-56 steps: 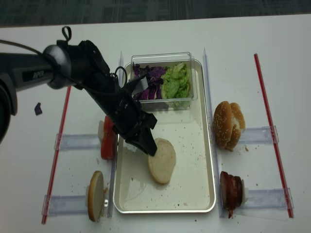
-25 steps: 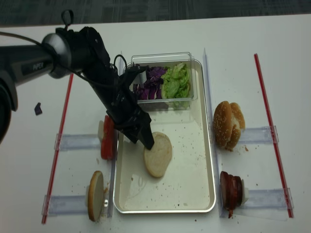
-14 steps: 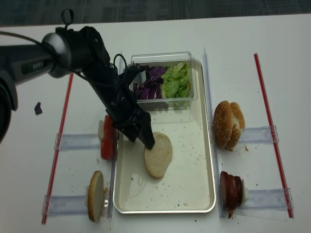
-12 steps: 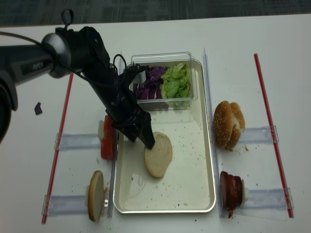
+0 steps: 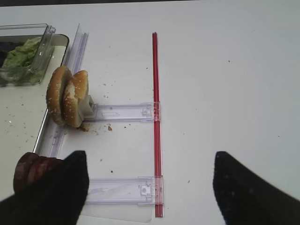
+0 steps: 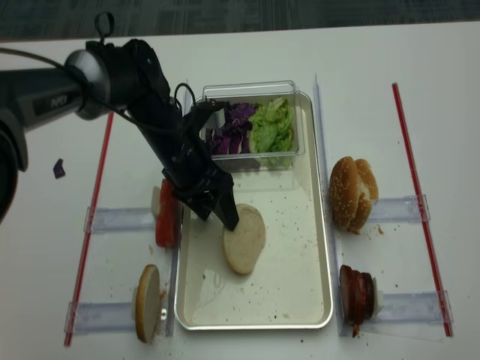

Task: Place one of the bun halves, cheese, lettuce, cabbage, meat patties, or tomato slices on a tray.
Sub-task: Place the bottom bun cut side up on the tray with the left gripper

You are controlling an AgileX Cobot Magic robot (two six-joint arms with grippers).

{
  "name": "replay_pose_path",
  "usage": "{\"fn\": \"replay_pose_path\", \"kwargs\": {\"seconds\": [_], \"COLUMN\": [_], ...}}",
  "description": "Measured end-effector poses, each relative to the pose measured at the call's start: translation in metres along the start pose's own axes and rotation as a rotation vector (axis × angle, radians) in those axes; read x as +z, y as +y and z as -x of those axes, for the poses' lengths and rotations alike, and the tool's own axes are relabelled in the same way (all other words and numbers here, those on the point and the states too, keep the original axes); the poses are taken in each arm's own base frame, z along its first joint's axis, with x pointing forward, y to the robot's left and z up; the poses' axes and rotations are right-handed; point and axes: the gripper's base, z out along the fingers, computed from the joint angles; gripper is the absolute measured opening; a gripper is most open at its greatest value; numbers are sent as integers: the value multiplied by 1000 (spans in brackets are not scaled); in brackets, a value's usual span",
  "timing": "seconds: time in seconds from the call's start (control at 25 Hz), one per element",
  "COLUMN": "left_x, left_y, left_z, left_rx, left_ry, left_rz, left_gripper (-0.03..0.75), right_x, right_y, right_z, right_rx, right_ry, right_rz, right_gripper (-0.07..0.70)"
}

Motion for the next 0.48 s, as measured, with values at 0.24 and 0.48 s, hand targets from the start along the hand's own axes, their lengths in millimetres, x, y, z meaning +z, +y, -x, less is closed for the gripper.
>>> {"fn": "replay_pose_path", "kwargs": {"seconds": [0.24,0.48], "left_x": [-4,-5], "left_y": [-2,-3], "left_z": [4,5], "left_rx": [-5,-11], "left_ry": [-14,-22], "left_rz": [-7,-9], "left_gripper": [513,514], "right_x": [0,0], "right_y": [0,0], "right_z": [0,0], "right_rx": [0,0], "right_ry": [0,0], "right_rz": [0,0], "right_gripper": [571,571]}}
